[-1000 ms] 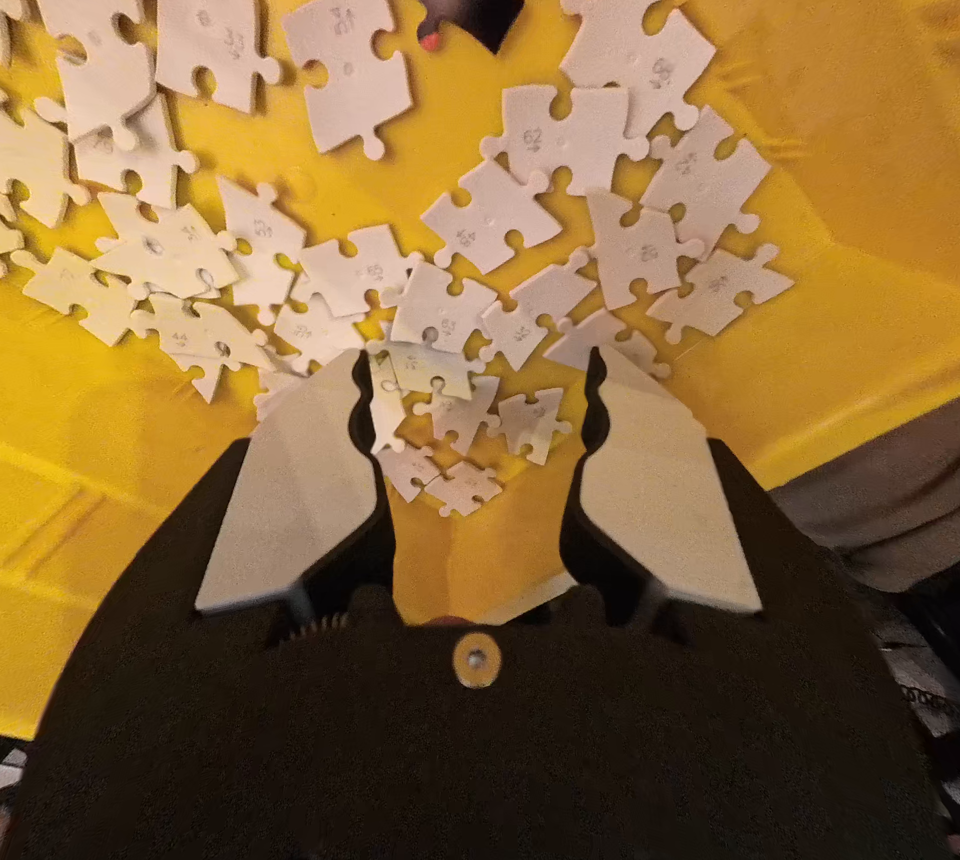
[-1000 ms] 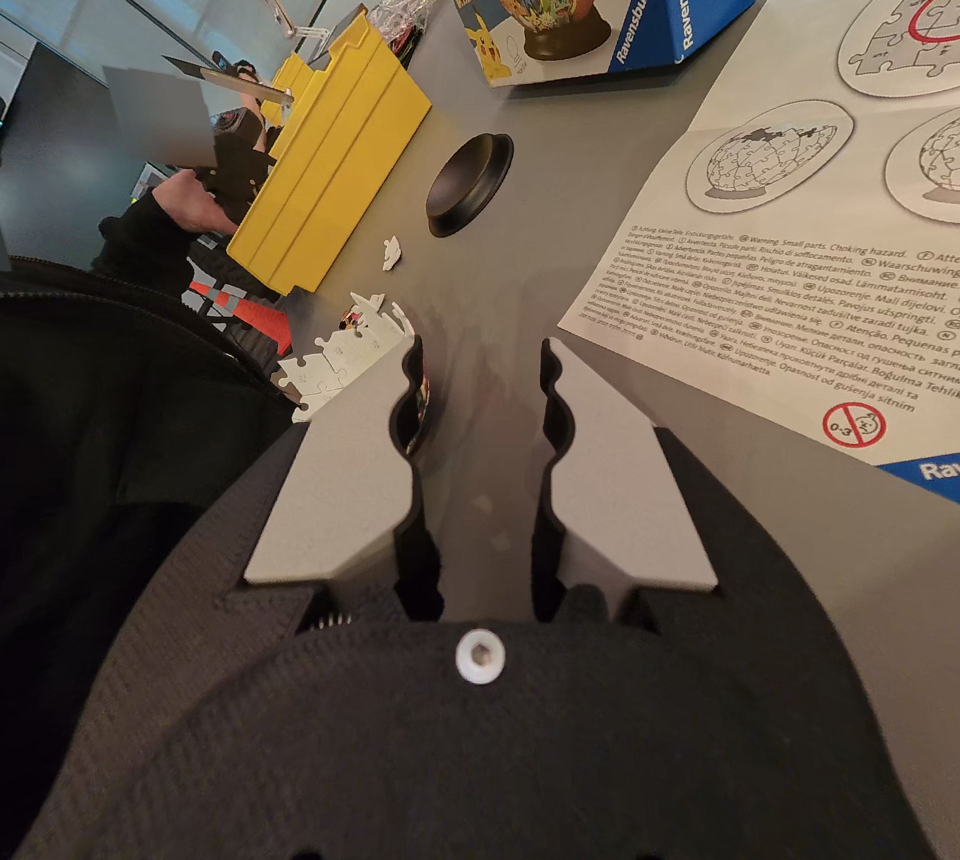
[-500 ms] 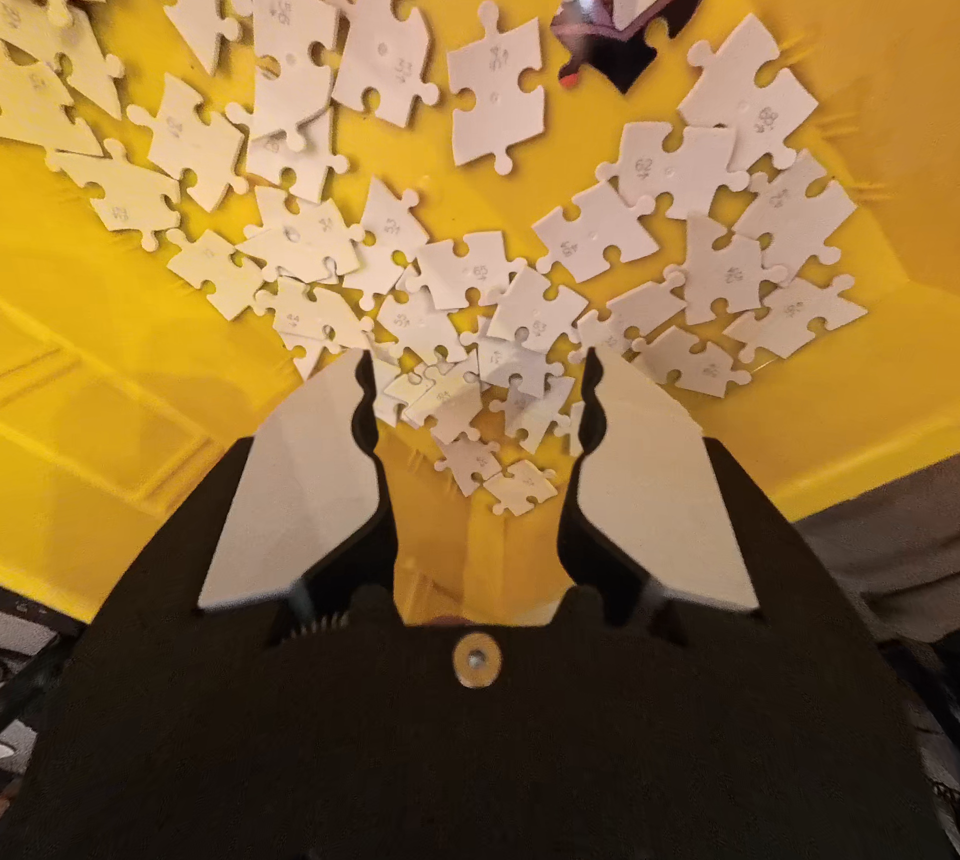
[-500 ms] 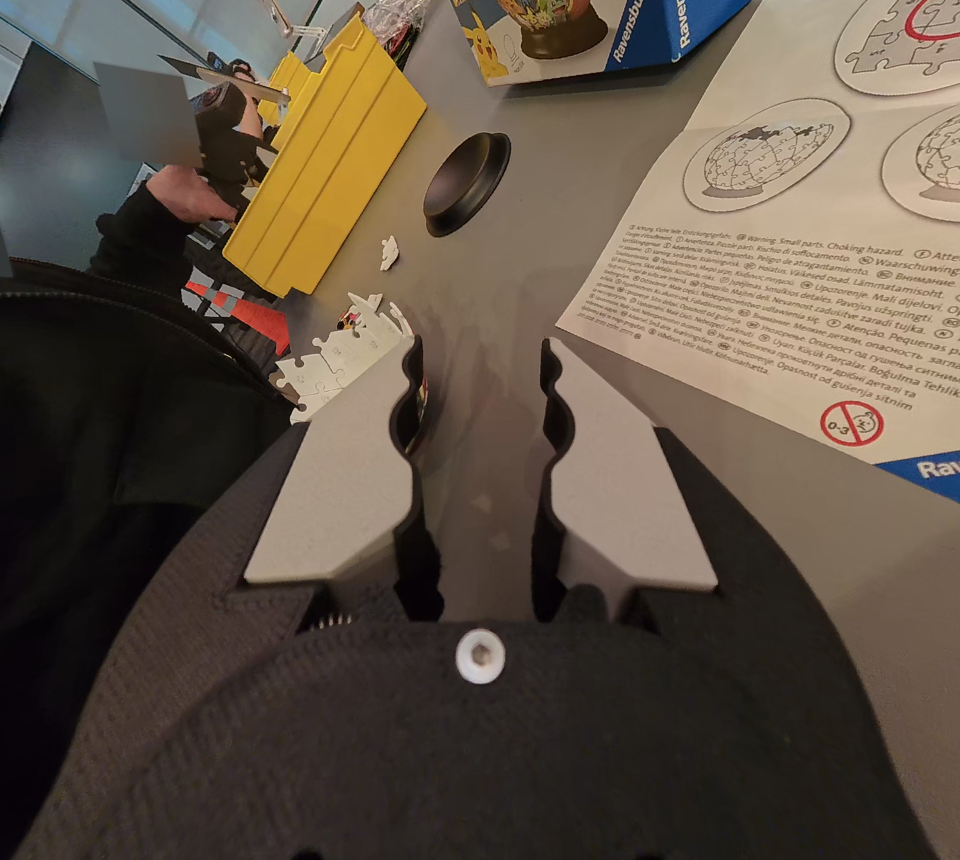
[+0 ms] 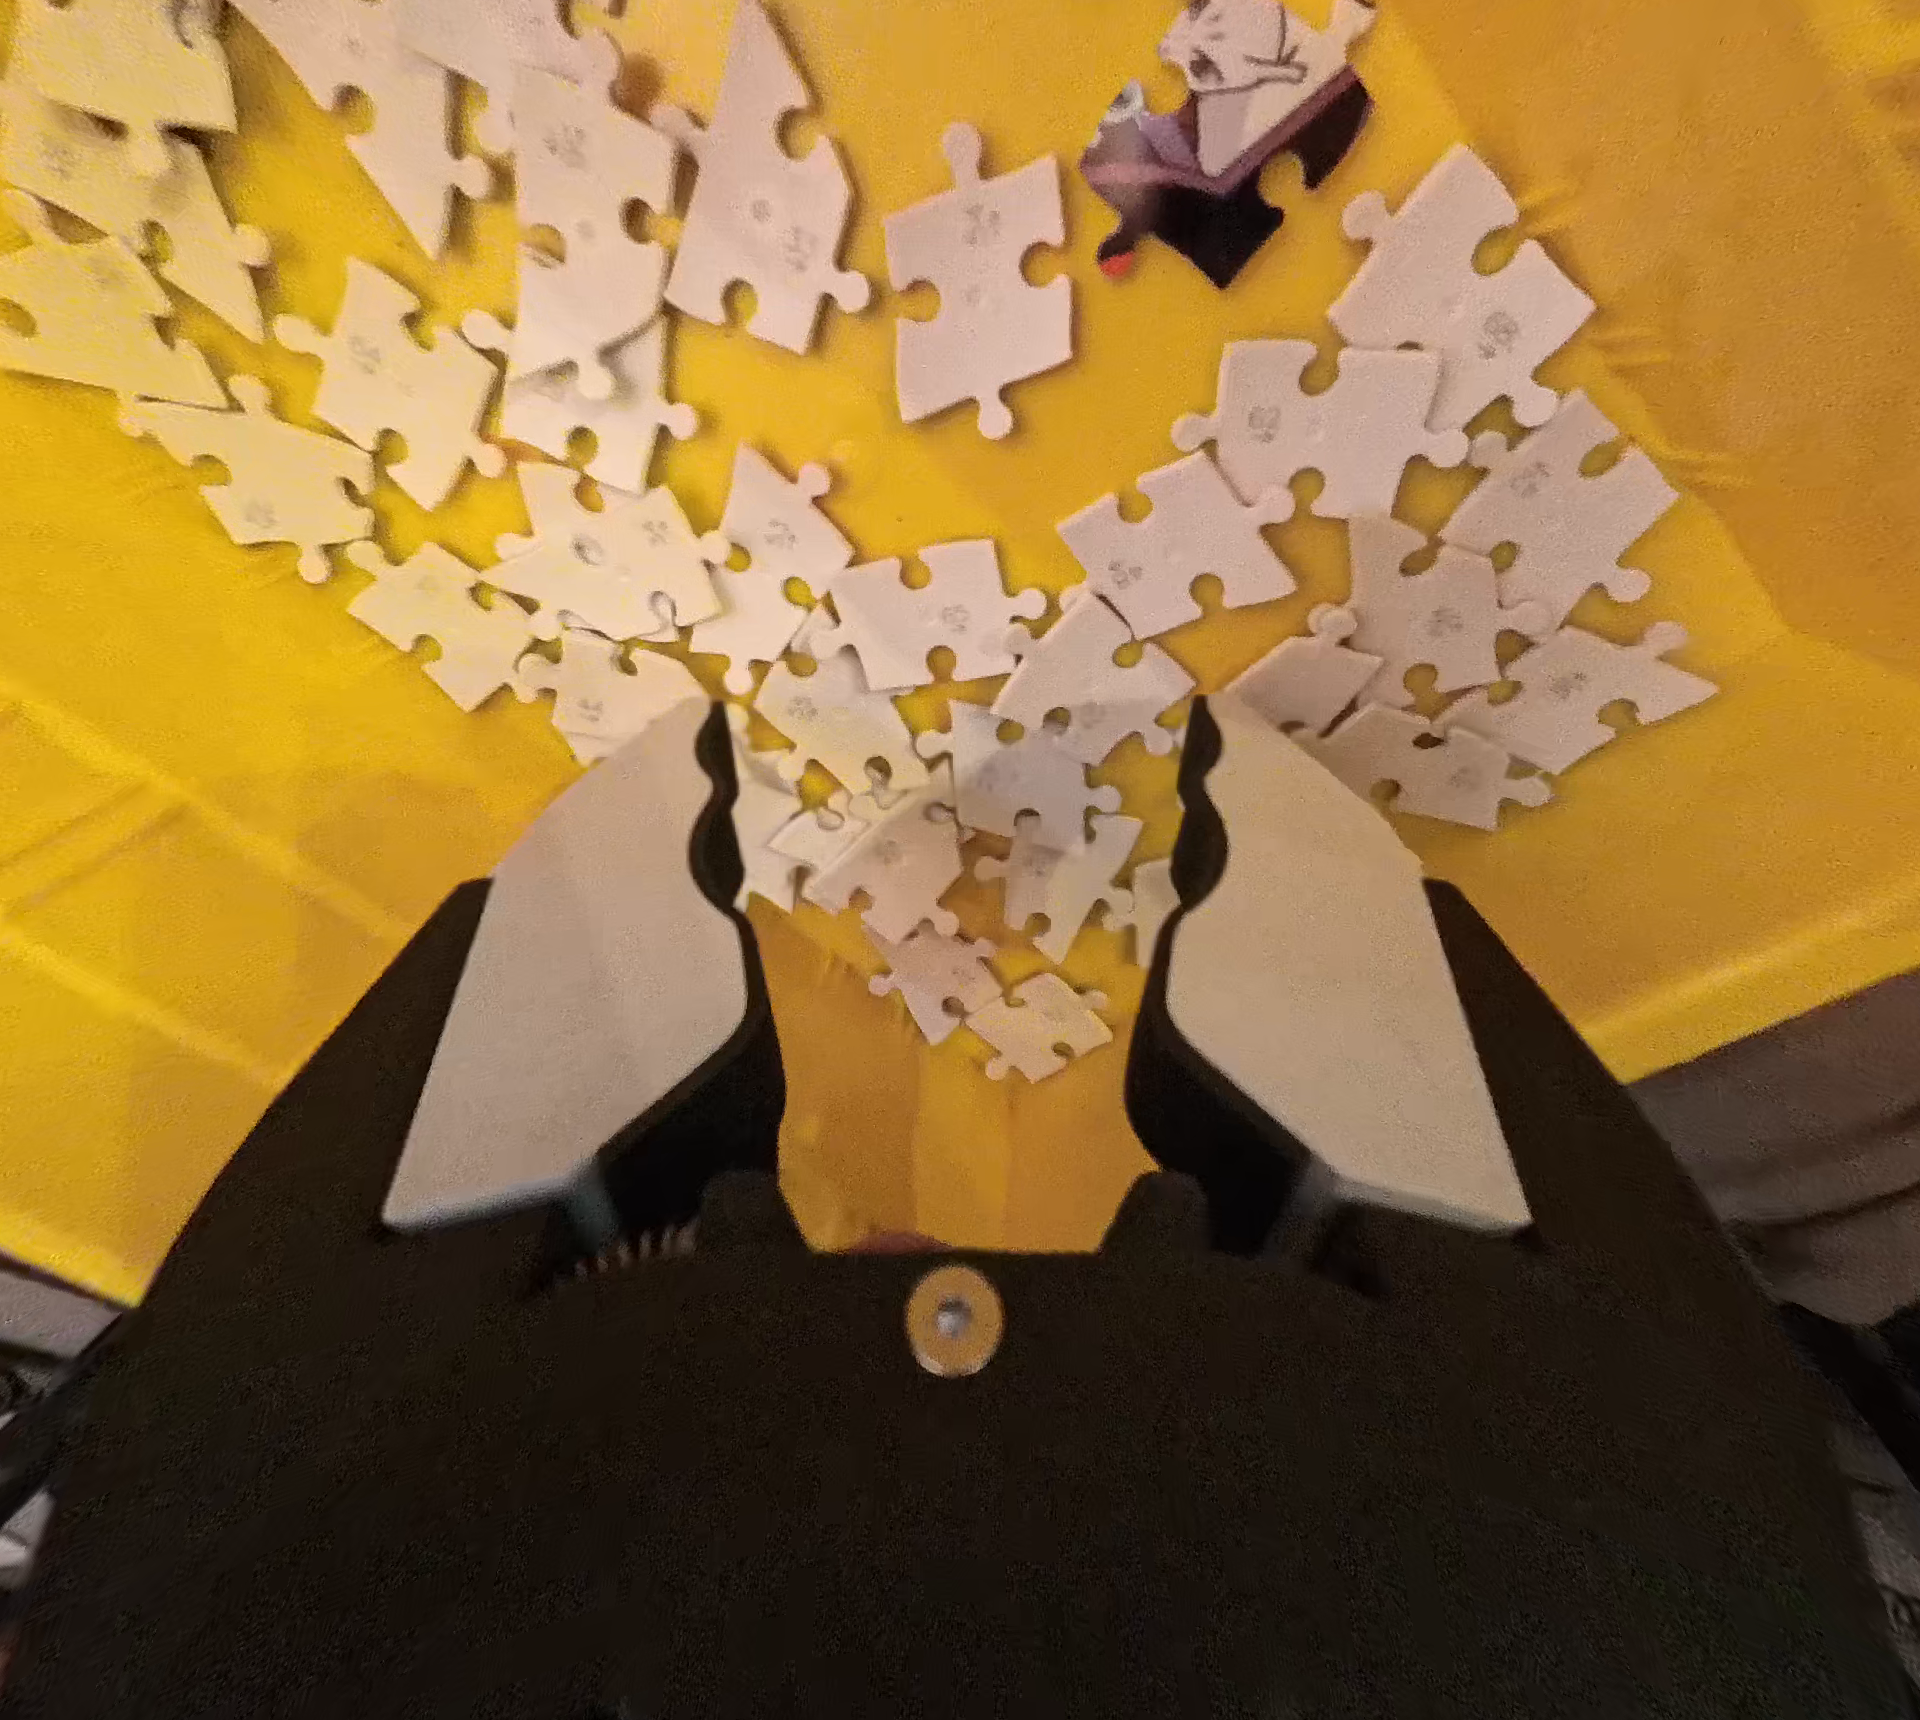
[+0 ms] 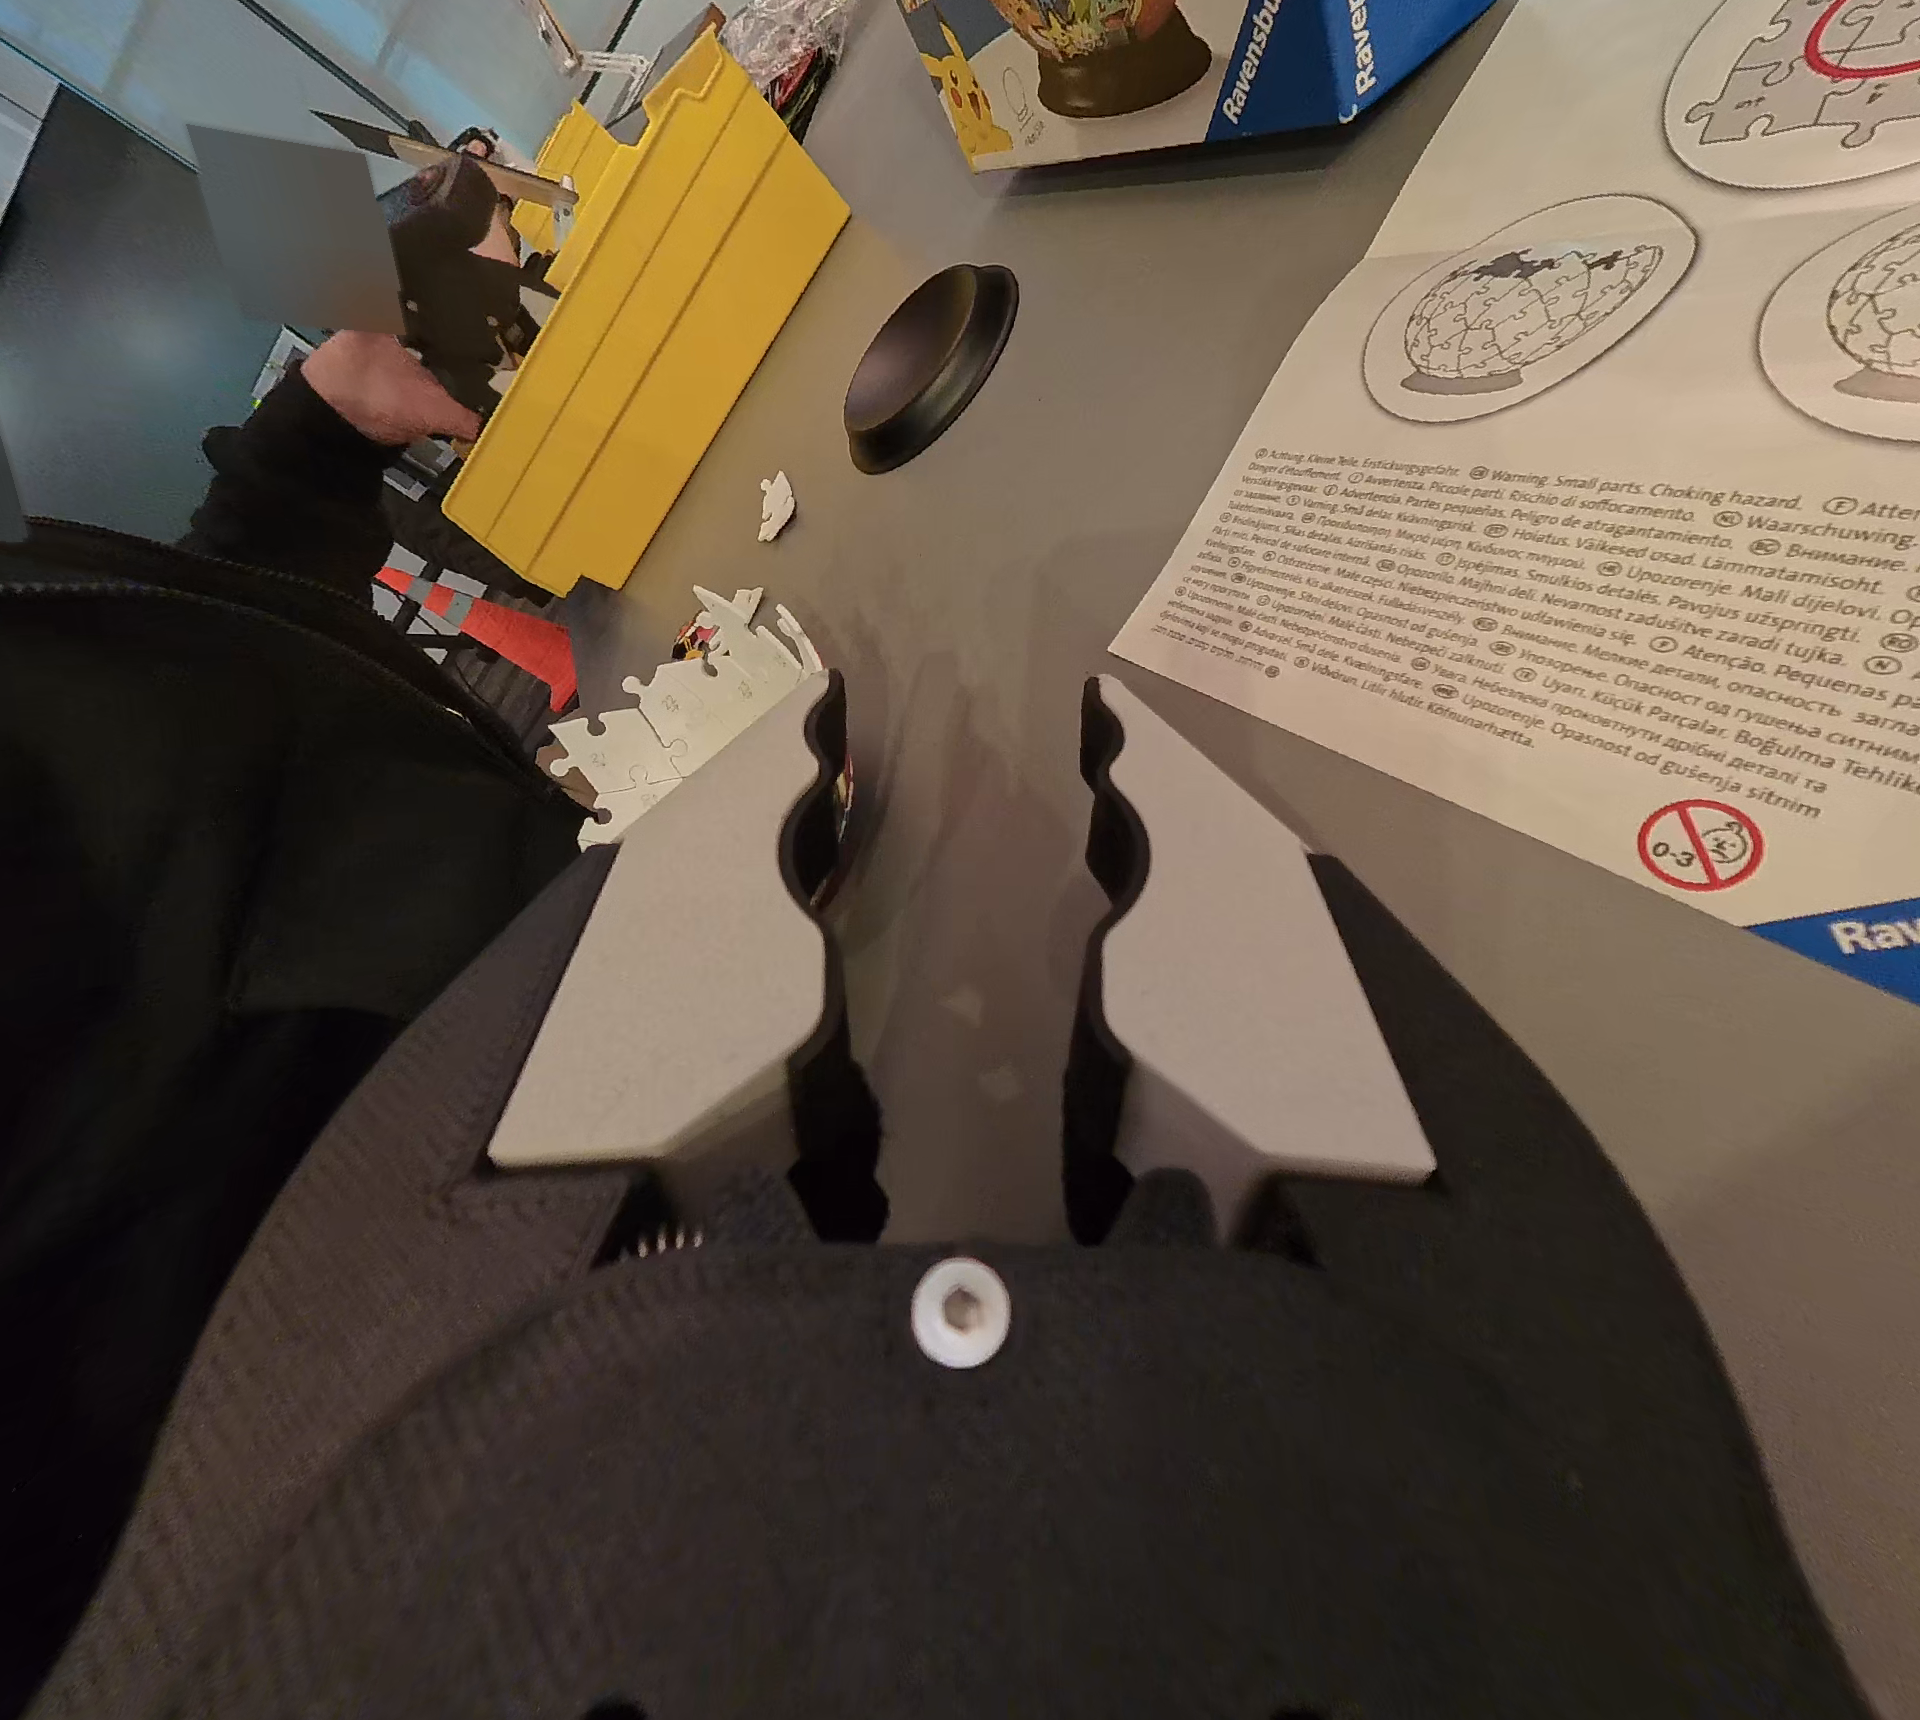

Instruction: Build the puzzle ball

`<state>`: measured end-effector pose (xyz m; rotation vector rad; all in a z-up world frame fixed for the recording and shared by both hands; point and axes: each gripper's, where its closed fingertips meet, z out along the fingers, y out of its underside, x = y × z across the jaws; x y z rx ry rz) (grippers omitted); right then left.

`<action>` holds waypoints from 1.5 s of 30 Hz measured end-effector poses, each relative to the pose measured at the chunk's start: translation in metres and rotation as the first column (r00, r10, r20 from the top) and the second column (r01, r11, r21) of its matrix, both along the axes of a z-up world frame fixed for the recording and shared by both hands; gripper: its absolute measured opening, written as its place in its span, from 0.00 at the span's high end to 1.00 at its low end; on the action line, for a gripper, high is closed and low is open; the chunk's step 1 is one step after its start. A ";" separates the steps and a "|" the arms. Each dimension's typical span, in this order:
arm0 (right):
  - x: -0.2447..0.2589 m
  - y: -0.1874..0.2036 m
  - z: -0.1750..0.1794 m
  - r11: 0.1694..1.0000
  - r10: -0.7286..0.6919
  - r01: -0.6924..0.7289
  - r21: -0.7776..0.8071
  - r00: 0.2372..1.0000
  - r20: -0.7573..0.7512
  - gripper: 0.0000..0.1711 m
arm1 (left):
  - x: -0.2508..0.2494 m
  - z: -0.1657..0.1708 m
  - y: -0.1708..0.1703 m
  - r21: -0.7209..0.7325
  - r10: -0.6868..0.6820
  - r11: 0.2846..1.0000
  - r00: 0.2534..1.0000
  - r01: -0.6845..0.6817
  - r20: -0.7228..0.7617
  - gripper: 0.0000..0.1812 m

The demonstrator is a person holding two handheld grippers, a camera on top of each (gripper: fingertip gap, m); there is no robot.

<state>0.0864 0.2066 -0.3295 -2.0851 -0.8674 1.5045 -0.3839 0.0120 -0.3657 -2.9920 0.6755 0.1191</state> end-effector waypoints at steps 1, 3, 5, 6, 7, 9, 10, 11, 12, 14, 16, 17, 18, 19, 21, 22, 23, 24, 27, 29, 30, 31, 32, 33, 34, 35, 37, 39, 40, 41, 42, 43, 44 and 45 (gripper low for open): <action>0.000 0.000 0.000 1.000 0.000 0.000 0.000 1.000 0.001 0.74 | 0.001 0.000 0.003 0.007 -0.004 1.000 1.000 0.004 0.007 0.55; 0.000 0.000 0.000 1.000 -0.001 0.001 -0.001 1.000 0.000 0.74 | -0.003 -0.002 0.004 0.001 -0.010 1.000 1.000 0.010 -0.015 0.57; 0.000 0.000 0.000 1.000 -0.001 0.001 -0.001 1.000 0.001 0.74 | -0.003 -0.004 0.004 -0.005 -0.022 1.000 1.000 0.022 -0.015 0.57; 0.000 0.000 0.000 1.000 -0.001 0.001 -0.001 1.000 0.001 0.74 | -0.003 -0.005 0.003 -0.017 -0.019 1.000 1.000 0.019 -0.013 0.57; 0.000 0.000 0.000 1.000 -0.001 0.001 -0.001 1.000 0.002 0.74 | -0.005 -0.007 0.002 -0.027 -0.014 1.000 1.000 0.014 -0.025 0.57; 0.000 0.000 0.000 1.000 -0.001 0.001 -0.002 1.000 0.001 0.74 | -0.002 -0.008 -0.002 -0.047 -0.020 0.999 1.000 0.020 -0.009 0.54; 0.000 0.000 0.000 1.000 -0.001 0.001 -0.002 1.000 0.001 0.74 | -0.004 -0.007 -0.004 -0.055 -0.026 0.998 0.999 0.025 -0.024 0.53; 0.000 0.000 0.000 1.000 -0.001 0.001 -0.002 1.000 0.002 0.74 | -0.007 -0.004 -0.002 -0.039 -0.019 0.999 0.999 0.017 -0.038 0.53; 0.000 0.000 0.000 1.000 -0.001 0.001 -0.002 1.000 0.001 0.74 | -0.008 -0.002 0.000 -0.022 -0.003 1.000 1.000 0.002 -0.029 0.55; 0.000 0.000 0.000 1.000 -0.002 0.002 -0.002 1.000 0.000 0.74 | -0.011 0.002 -0.001 -0.018 0.005 1.000 1.000 -0.005 -0.024 0.59; 0.000 0.000 0.000 1.000 -0.001 0.001 -0.002 1.000 0.000 0.74 | -0.013 0.006 -0.001 -0.004 -0.004 1.000 1.000 0.004 -0.019 0.63; 0.000 0.000 0.000 1.000 -0.001 0.001 -0.002 1.000 0.000 0.74 | -0.011 0.009 0.000 0.003 -0.004 1.000 1.000 0.004 -0.002 0.65; 0.000 0.000 0.000 1.000 -0.001 0.001 -0.002 1.000 0.000 0.74 | -0.012 0.011 0.000 0.010 -0.007 1.000 1.000 0.007 0.000 0.69; 0.000 0.000 0.000 1.000 -0.001 0.001 -0.002 1.000 0.000 0.74 | -0.013 0.012 0.001 0.019 -0.011 1.000 1.000 0.011 -0.005 0.72; 0.000 0.000 0.000 1.000 -0.001 0.001 -0.003 1.000 0.000 0.74 | -0.008 0.014 0.000 0.020 -0.025 0.999 0.999 0.025 0.020 0.76; 0.000 0.000 0.000 1.000 0.000 0.000 -0.003 1.000 0.000 0.74 | -0.006 0.013 -0.001 0.017 -0.036 0.999 0.999 0.035 0.027 0.78; 0.000 0.000 0.000 1.000 0.000 0.000 -0.003 1.000 -0.001 0.74 | -0.005 0.012 -0.002 0.013 -0.045 0.999 0.999 0.044 0.029 0.79; 0.000 0.000 0.000 1.000 0.000 0.000 -0.003 1.000 -0.001 0.74 | -0.003 0.011 -0.003 0.003 -0.049 0.999 0.998 0.049 0.039 0.81; 0.000 0.000 -0.001 1.000 0.001 -0.001 -0.004 1.000 0.000 0.74 | 0.006 0.003 -0.007 -0.036 -0.077 0.996 0.996 0.078 0.048 0.80; 0.000 0.000 0.000 1.000 0.000 0.000 -0.002 1.000 -0.001 0.74 | 0.011 -0.002 -0.010 -0.058 -0.098 0.993 0.994 0.101 0.058 0.80; 0.000 0.000 0.000 1.000 0.000 0.000 -0.002 1.000 -0.001 0.74 | 0.013 -0.004 -0.010 -0.062 -0.100 0.993 0.993 0.104 0.058 0.80; 0.000 0.000 0.000 1.000 0.000 0.000 -0.001 1.000 -0.002 0.74 | 0.014 -0.005 -0.010 -0.069 -0.100 0.992 0.993 0.104 0.060 0.80; 0.000 0.000 0.000 1.000 0.000 0.000 -0.001 1.000 -0.003 0.74 | 0.014 -0.007 -0.011 -0.075 -0.100 0.992 0.993 0.104 0.059 0.80; 0.000 0.000 0.000 1.000 0.000 0.000 -0.002 1.000 -0.003 0.74 | 0.014 -0.008 -0.012 -0.079 -0.099 0.992 0.993 0.104 0.059 0.81; 0.000 0.000 0.000 1.000 0.001 -0.001 -0.002 1.000 -0.004 0.74 | 0.014 -0.008 -0.012 -0.084 -0.096 0.991 0.993 0.101 0.063 0.83; 0.000 -0.001 0.000 1.000 0.002 -0.002 -0.002 1.000 -0.005 0.74 | 0.016 -0.009 -0.013 -0.089 -0.096 0.991 0.993 0.102 0.071 0.84; 0.000 -0.001 0.000 1.000 0.004 -0.004 -0.004 1.000 -0.005 0.74 | 0.017 -0.009 -0.012 -0.084 -0.104 0.990 0.992 0.109 0.067 0.85; 0.000 -0.001 0.000 1.000 0.005 -0.005 -0.003 1.000 -0.006 0.74 | 0.018 -0.009 -0.012 -0.084 -0.106 0.990 0.992 0.112 0.064 0.85; 0.000 -0.001 0.001 1.000 0.006 -0.006 -0.003 1.000 -0.007 0.74 | 0.018 -0.008 -0.011 -0.081 -0.110 0.990 0.992 0.115 0.062 0.85; 0.000 -0.001 0.001 1.000 0.006 -0.006 -0.003 1.000 -0.007 0.74 | 0.019 -0.008 -0.011 -0.079 -0.112 0.990 0.992 0.117 0.061 0.86; 0.000 -0.001 0.001 1.000 0.007 -0.007 -0.002 1.000 -0.007 0.74 | 0.019 -0.007 -0.011 -0.080 -0.113 0.990 0.991 0.118 0.068 0.88; 0.000 -0.001 0.001 1.000 0.007 -0.007 -0.002 1.000 -0.007 0.74 | 0.020 -0.006 -0.011 -0.075 -0.113 0.990 0.991 0.118 0.074 0.90; 0.000 -0.001 0.001 1.000 0.008 -0.008 -0.002 1.000 -0.008 0.74 | 0.021 -0.005 -0.010 -0.070 -0.112 0.991 0.991 0.117 0.079 0.91; 0.000 -0.001 0.001 1.000 0.008 -0.008 -0.002 1.000 -0.007 0.74 | 0.021 -0.004 -0.010 -0.068 -0.111 0.991 0.990 0.117 0.084 0.92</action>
